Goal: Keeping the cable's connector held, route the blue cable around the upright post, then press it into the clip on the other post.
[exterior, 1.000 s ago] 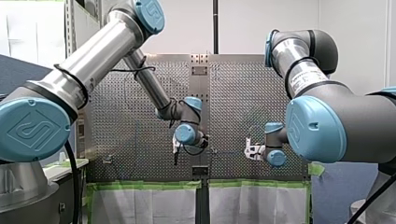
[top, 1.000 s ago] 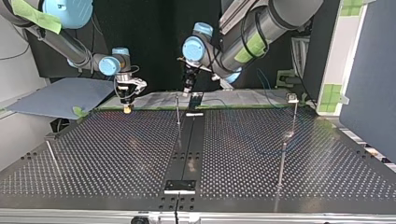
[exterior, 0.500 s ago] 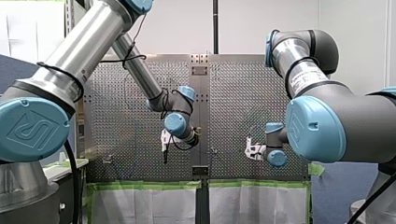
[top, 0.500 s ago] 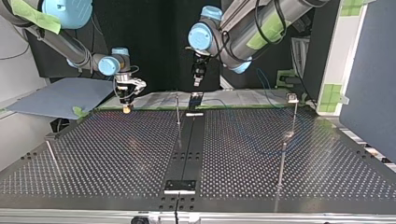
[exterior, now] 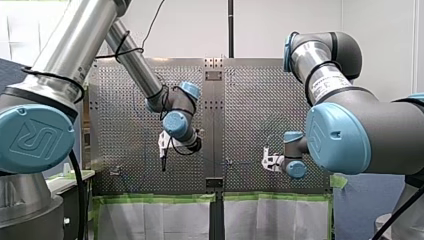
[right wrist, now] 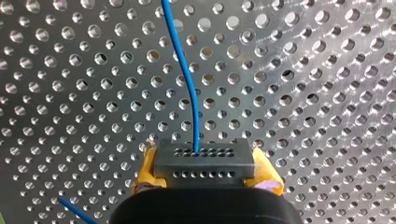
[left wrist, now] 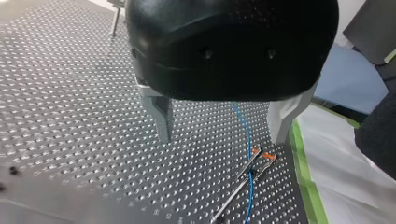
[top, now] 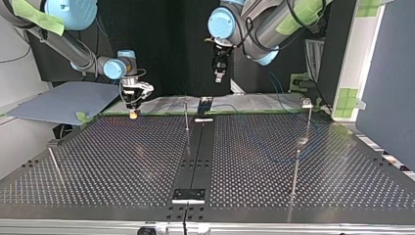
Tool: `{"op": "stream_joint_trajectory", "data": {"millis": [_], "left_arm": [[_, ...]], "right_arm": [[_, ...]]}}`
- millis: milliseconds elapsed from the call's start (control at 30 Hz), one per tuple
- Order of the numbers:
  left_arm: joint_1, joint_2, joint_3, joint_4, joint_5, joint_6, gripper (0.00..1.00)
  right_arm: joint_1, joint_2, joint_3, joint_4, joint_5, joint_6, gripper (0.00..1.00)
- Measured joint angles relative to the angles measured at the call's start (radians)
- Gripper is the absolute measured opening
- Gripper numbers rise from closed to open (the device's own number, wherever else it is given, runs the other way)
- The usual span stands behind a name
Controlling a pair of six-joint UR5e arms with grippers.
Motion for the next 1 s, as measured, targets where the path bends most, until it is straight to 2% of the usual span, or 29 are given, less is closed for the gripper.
{"op": "stream_joint_trajectory", "data": {"millis": [167, 400, 733, 1000], "left_arm": [[0.003, 0.052, -0.052, 0.024, -0.011, -0.027, 1.0], [0.017, 0.129, -0.129, 0.096, -0.012, -0.075, 1.0], [0.021, 0.221, -0.221, 0.183, -0.043, -0.071, 1.0], [0.022, 0.295, -0.253, 0.195, -0.045, -0.067, 1.0]], "right_arm": [[0.002, 0.0, 0.0, 0.0, 0.0, 0.0, 0.0], [0.003, 0.0, 0.0, -0.001, 0.0, 0.002, 0.0], [0.004, 0.0, 0.0, 0.004, -0.003, 0.002, 0.0], [0.007, 0.0, 0.0, 0.016, -0.009, -0.019, 0.0]]}}
